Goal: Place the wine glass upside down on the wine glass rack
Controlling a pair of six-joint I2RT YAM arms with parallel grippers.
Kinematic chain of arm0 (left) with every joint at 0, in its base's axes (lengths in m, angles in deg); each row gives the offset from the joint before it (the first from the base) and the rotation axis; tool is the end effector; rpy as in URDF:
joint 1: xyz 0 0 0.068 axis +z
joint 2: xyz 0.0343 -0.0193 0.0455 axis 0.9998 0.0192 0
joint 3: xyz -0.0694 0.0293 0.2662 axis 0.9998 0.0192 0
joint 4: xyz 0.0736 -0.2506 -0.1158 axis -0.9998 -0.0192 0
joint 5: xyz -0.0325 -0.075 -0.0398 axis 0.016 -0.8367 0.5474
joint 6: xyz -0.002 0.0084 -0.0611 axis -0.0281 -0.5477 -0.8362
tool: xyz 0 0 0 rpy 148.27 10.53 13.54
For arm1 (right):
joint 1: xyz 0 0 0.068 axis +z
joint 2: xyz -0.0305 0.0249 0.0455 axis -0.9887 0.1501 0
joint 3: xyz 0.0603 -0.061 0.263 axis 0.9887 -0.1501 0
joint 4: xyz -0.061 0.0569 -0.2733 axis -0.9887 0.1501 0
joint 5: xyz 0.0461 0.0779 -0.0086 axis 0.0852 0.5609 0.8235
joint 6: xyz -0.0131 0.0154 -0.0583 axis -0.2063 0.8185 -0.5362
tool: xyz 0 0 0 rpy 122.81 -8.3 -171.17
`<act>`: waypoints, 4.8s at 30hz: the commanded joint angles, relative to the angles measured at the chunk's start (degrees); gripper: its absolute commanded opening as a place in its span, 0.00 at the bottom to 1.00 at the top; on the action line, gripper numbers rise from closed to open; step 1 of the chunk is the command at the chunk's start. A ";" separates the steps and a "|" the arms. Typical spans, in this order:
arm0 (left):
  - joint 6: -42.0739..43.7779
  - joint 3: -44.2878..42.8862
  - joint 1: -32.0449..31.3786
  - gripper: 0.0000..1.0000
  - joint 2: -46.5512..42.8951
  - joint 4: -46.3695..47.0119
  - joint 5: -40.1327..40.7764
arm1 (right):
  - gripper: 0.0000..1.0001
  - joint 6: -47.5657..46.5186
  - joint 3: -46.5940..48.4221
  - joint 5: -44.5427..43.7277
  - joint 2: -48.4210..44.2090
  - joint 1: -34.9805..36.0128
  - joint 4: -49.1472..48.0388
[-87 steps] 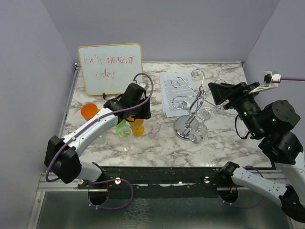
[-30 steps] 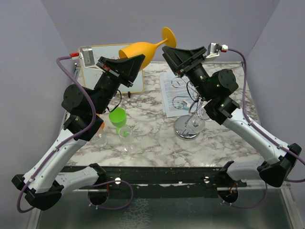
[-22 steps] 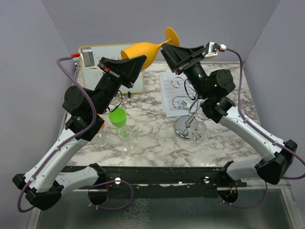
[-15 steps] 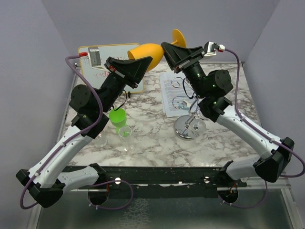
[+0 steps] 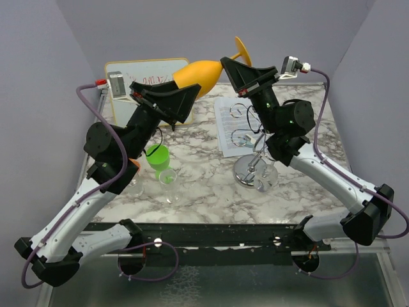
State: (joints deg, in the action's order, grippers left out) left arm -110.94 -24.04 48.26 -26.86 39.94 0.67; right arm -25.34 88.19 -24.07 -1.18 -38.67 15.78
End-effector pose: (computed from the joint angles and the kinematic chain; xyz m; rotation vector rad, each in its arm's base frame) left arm 0.1669 -0.1450 0.5271 0.0597 1.0505 -1.2524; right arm 0.2457 0.2214 0.4953 0.2590 0.9811 1.6491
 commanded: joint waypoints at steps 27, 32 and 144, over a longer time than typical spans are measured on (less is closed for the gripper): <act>-9.88 -23.37 -0.40 0.91 2.34 -33.42 -8.68 | 0.01 -64.39 5.18 26.07 -3.49 0.37 14.26; -11.67 -23.96 -0.40 0.85 4.90 -32.26 -9.32 | 0.01 -67.49 4.47 29.76 -2.68 0.39 13.30; -24.53 -35.87 2.08 0.00 47.69 -23.98 -28.22 | 0.70 -49.18 -16.34 8.99 -38.99 0.37 30.80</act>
State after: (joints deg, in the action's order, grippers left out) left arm -133.51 -59.68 51.17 19.59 11.74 -26.00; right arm -75.32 72.28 -13.71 -39.62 -38.61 46.03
